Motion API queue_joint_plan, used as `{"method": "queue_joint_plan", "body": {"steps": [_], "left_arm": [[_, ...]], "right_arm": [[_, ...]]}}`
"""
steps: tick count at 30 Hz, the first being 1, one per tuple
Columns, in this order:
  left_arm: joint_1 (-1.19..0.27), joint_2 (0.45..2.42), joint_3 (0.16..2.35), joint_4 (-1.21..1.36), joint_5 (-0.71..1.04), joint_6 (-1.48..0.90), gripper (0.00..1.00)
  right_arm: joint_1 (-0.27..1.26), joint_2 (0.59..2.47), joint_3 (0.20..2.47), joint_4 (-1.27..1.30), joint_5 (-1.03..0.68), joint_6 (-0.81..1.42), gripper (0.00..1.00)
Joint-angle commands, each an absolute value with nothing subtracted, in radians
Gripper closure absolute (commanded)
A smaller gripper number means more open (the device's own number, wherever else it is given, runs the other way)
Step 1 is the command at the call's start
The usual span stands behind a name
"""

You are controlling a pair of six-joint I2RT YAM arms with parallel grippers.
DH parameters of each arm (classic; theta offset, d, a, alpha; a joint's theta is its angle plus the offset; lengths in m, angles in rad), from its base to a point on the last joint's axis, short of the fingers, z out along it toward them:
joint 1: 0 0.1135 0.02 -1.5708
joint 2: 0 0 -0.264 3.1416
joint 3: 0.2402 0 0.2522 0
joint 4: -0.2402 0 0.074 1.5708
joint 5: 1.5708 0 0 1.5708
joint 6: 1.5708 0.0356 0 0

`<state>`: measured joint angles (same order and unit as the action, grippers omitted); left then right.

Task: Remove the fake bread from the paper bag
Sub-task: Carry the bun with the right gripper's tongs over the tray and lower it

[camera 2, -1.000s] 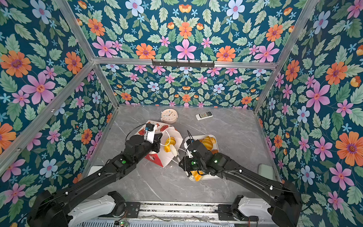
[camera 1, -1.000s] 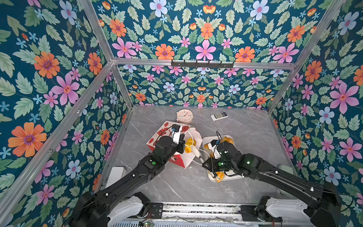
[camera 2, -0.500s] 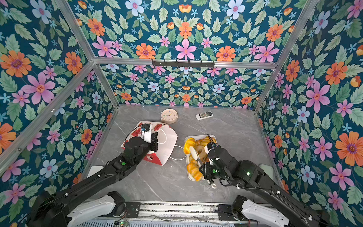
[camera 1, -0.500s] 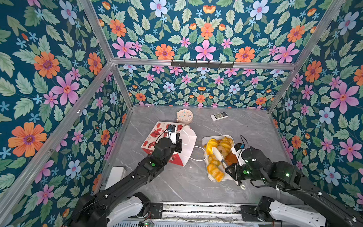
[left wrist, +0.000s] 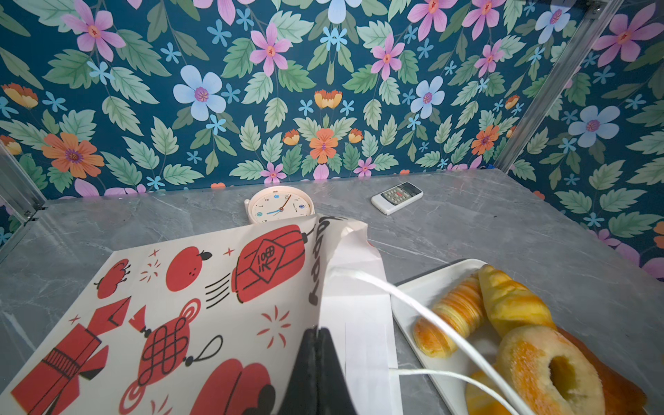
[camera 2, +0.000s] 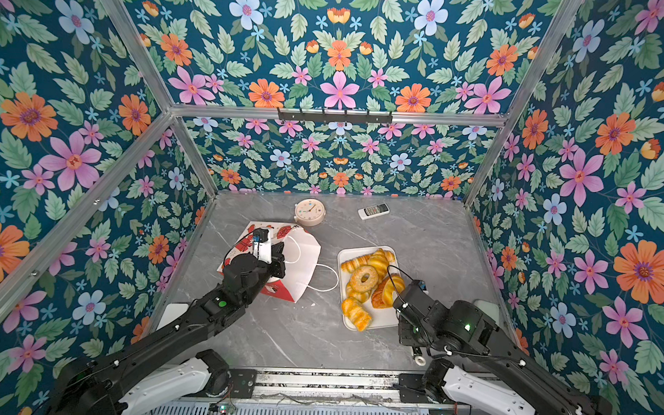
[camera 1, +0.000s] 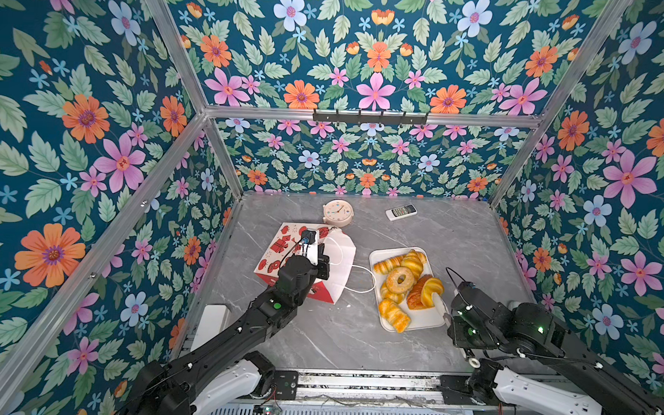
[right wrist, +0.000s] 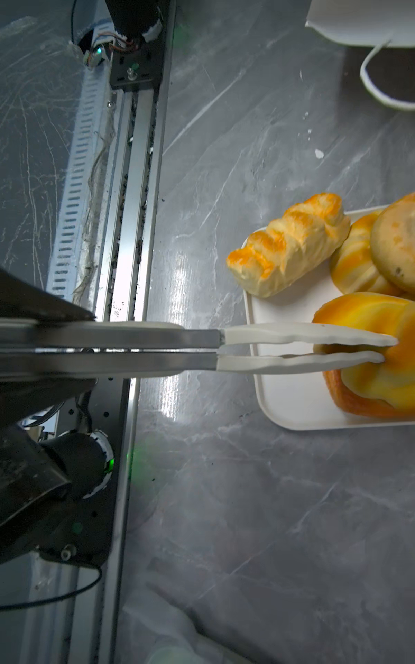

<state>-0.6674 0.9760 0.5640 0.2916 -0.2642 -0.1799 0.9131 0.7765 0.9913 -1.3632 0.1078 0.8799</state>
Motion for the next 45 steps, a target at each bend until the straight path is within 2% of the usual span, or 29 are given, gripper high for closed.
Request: {"method": "queue_joint_plan", "body": {"steps": [1,14,25,30,34,45], "left_arm": [[-0.667,0.971,0.560,0.340,-0.270,-0.181,1.00],[-0.666,0.971,0.540,0.357,-0.266,-0.183,1.00],[-0.666,0.974,0.535,0.364,-0.262,-0.180,1.00],[-0.666,0.986,0.543,0.367,-0.259,-0.178,1.00],[-0.665,0.994,0.551,0.363,-0.253,-0.176,1.00],[-0.666,0.985,0.592,0.316,-0.166,-0.134,1.00]], "right_arm": [[0.914,0.758,0.955,-1.374,0.125,0.943,0.84],[0.930,0.779,0.889,-1.294,0.023,0.962,0.84],[0.969,0.848,0.867,-1.257,0.008,0.967,0.82],[0.969,0.836,0.848,-1.256,0.015,0.977,0.64],[0.968,0.803,0.849,-1.249,0.032,0.989,0.57],[0.969,0.655,0.944,-1.279,0.210,1.002,0.56]]}}
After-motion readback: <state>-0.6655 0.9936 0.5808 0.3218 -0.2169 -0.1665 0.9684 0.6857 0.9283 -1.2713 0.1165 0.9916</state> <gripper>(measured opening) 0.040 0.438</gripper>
